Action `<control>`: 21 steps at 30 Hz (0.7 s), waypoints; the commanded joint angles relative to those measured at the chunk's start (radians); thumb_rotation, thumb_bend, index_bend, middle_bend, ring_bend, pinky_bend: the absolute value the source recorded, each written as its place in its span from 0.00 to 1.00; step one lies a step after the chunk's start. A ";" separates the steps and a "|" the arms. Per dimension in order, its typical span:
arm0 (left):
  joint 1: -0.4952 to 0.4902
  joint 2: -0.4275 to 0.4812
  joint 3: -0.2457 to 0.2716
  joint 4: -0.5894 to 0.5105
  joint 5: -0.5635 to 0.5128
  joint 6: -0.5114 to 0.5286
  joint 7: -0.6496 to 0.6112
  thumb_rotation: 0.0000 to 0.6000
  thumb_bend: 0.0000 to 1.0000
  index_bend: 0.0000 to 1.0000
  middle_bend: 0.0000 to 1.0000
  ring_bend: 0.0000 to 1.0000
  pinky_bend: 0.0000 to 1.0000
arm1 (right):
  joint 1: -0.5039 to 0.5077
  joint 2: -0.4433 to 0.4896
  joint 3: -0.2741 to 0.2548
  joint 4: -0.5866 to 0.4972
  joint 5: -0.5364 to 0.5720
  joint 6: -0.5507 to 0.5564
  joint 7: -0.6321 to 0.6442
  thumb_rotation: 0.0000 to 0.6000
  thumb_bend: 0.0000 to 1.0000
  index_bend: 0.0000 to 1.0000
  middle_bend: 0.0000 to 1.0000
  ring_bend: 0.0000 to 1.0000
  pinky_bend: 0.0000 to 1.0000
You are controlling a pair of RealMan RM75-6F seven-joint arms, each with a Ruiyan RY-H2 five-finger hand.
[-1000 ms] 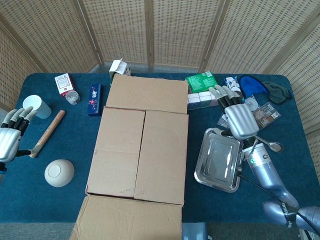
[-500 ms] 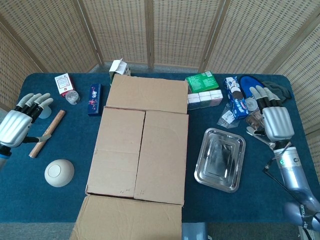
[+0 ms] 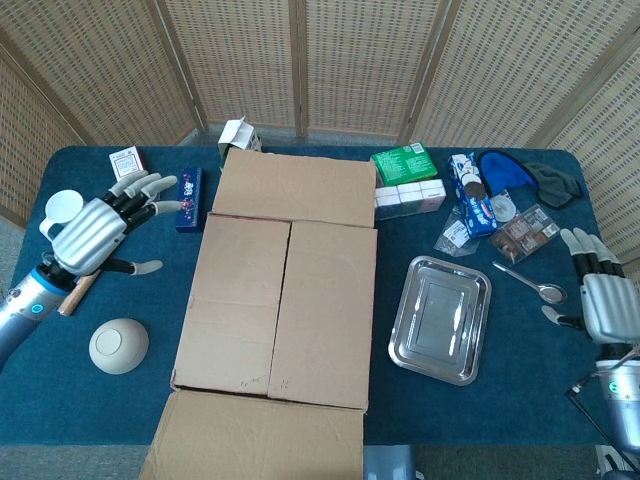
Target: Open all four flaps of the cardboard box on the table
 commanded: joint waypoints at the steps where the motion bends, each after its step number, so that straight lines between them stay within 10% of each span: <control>1: -0.043 -0.025 -0.006 0.011 0.036 0.026 -0.023 1.00 0.04 0.26 0.11 0.09 0.14 | -0.036 0.015 -0.011 -0.033 -0.016 0.035 0.004 1.00 0.00 0.00 0.00 0.00 0.15; 21: -0.264 -0.160 0.052 0.015 0.161 -0.050 0.073 1.00 0.04 0.02 0.00 0.00 0.11 | -0.104 0.057 0.015 -0.052 -0.037 0.026 0.126 1.00 0.00 0.00 0.00 0.00 0.15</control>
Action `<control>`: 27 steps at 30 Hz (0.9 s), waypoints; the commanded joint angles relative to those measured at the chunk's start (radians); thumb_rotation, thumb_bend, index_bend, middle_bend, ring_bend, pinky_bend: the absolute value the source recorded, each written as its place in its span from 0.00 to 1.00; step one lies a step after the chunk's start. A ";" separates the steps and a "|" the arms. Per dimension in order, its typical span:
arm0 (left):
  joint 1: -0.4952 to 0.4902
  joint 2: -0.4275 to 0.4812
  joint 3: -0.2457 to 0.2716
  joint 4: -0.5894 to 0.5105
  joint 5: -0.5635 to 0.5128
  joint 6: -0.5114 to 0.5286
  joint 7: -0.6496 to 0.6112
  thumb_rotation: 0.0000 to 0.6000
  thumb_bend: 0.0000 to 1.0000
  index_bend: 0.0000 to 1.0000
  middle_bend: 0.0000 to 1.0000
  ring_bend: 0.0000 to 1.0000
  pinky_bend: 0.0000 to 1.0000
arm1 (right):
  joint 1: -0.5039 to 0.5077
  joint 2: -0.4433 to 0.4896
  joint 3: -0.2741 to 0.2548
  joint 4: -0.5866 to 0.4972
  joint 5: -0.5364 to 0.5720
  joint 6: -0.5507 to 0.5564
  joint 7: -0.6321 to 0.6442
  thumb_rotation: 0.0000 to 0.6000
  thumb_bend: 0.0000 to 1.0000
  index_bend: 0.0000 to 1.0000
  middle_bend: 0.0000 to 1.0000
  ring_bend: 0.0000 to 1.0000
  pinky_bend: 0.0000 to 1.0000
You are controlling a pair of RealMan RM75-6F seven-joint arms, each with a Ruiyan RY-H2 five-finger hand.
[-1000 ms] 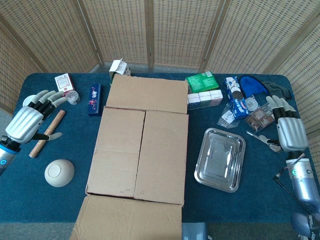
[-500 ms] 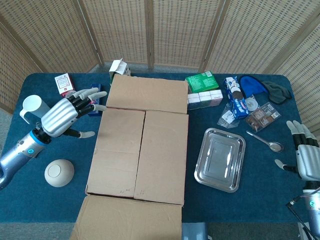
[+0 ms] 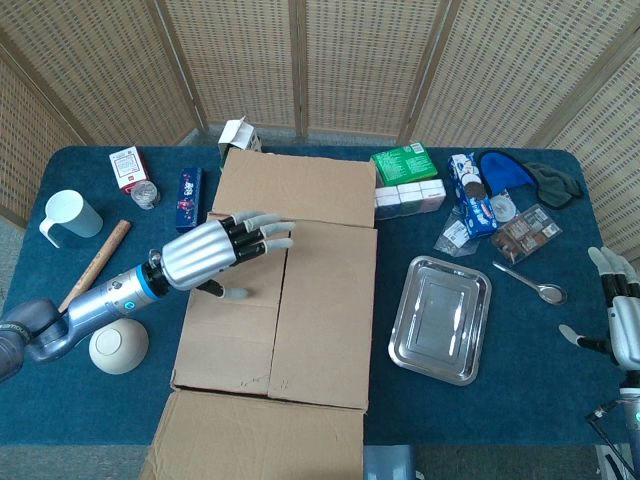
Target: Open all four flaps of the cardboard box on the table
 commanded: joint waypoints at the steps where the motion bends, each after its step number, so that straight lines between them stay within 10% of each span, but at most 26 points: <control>1: -0.018 -0.030 0.008 0.031 0.008 0.008 0.009 1.00 0.04 0.01 0.00 0.00 0.10 | -0.003 0.006 0.006 -0.001 -0.002 -0.009 0.018 1.00 0.00 0.00 0.00 0.00 0.15; 27: -0.151 -0.139 0.059 0.072 0.016 -0.036 0.107 1.00 0.04 0.00 0.00 0.00 0.08 | -0.030 0.038 0.030 -0.027 -0.031 -0.030 0.105 1.00 0.00 0.00 0.00 0.00 0.15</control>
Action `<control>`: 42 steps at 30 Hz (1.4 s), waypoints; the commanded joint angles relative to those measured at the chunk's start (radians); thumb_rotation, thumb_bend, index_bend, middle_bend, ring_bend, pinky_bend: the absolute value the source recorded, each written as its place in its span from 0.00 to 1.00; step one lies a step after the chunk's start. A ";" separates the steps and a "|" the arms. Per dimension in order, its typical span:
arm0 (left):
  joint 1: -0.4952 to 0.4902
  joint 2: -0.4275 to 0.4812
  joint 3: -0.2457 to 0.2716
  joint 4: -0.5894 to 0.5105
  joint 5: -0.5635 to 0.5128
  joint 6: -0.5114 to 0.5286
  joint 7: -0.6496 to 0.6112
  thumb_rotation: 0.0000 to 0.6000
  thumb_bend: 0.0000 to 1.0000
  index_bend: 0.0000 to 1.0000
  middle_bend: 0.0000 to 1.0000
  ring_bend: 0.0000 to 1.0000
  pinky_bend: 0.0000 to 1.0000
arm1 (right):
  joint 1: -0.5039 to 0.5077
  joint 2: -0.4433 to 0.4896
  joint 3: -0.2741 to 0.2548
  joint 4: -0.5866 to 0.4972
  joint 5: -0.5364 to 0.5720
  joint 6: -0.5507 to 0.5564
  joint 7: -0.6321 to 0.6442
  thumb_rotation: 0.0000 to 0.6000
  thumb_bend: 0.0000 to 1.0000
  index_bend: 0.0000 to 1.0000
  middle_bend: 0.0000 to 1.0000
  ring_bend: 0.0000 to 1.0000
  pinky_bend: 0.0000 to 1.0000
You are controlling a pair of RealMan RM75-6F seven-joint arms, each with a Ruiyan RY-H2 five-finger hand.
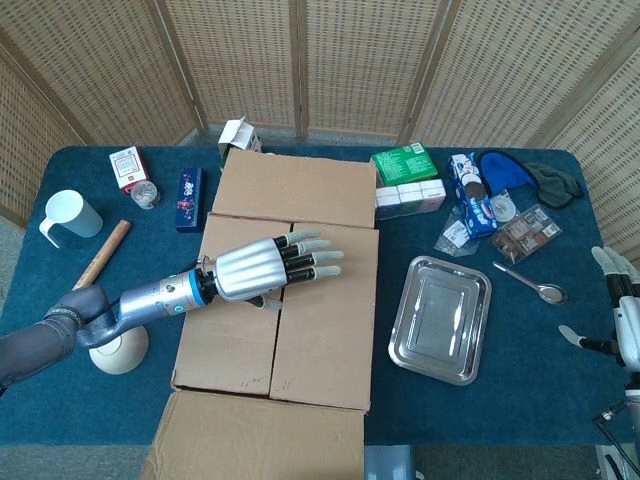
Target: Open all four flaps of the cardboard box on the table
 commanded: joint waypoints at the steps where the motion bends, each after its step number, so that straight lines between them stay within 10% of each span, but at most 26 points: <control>1: -0.006 -0.009 0.007 -0.008 -0.002 -0.003 0.013 1.00 0.04 0.00 0.00 0.00 0.08 | -0.003 0.002 0.002 -0.002 -0.004 0.002 0.004 1.00 0.00 0.00 0.00 0.00 0.15; 25: 0.004 0.012 0.070 -0.005 0.019 0.070 0.054 1.00 0.04 0.00 0.00 0.00 0.08 | -0.014 0.021 0.011 -0.014 -0.029 -0.009 0.060 1.00 0.00 0.00 0.00 0.00 0.15; 42: 0.002 -0.081 0.018 0.033 -0.041 0.074 0.158 1.00 0.04 0.00 0.00 0.00 0.01 | -0.022 0.034 0.010 -0.027 -0.045 -0.007 0.082 1.00 0.00 0.00 0.00 0.00 0.15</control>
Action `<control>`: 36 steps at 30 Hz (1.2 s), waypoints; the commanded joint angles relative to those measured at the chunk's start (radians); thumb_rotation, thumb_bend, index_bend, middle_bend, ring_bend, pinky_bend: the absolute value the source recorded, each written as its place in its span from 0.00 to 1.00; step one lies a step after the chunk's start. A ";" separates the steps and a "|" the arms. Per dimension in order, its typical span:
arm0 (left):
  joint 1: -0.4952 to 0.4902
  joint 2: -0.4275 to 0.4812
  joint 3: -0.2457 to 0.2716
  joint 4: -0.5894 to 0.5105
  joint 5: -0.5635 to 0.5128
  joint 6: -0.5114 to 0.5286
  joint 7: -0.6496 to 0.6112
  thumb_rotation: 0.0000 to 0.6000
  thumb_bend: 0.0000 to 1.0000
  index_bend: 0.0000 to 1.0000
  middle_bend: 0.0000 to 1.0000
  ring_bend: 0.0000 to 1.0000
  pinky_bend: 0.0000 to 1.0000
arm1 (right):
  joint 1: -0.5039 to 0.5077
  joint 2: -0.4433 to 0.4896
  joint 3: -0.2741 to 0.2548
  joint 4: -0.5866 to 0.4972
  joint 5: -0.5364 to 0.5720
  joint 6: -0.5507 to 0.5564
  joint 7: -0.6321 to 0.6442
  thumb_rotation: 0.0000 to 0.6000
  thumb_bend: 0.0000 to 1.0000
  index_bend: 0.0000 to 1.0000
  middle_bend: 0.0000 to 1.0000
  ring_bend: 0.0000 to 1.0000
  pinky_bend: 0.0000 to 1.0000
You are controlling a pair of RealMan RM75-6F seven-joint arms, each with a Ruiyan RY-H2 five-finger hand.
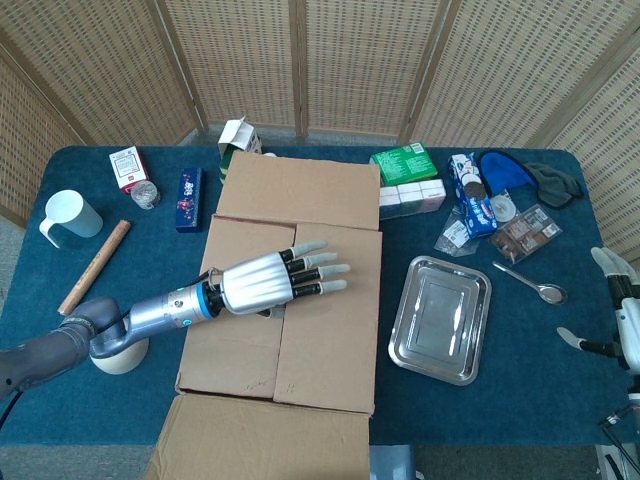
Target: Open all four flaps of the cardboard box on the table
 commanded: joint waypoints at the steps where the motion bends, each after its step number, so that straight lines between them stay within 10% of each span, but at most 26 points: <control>1: -0.006 -0.011 -0.015 0.010 -0.015 0.003 0.001 1.00 0.04 0.00 0.00 0.00 0.00 | -0.003 0.005 0.000 -0.005 -0.004 0.004 0.007 1.00 0.00 0.00 0.00 0.00 0.15; 36: -0.298 -0.290 -0.292 0.226 -0.216 -0.093 0.016 1.00 0.04 0.00 0.00 0.00 0.03 | 0.003 0.026 -0.002 0.001 -0.003 -0.037 0.065 1.00 0.00 0.00 0.00 0.00 0.15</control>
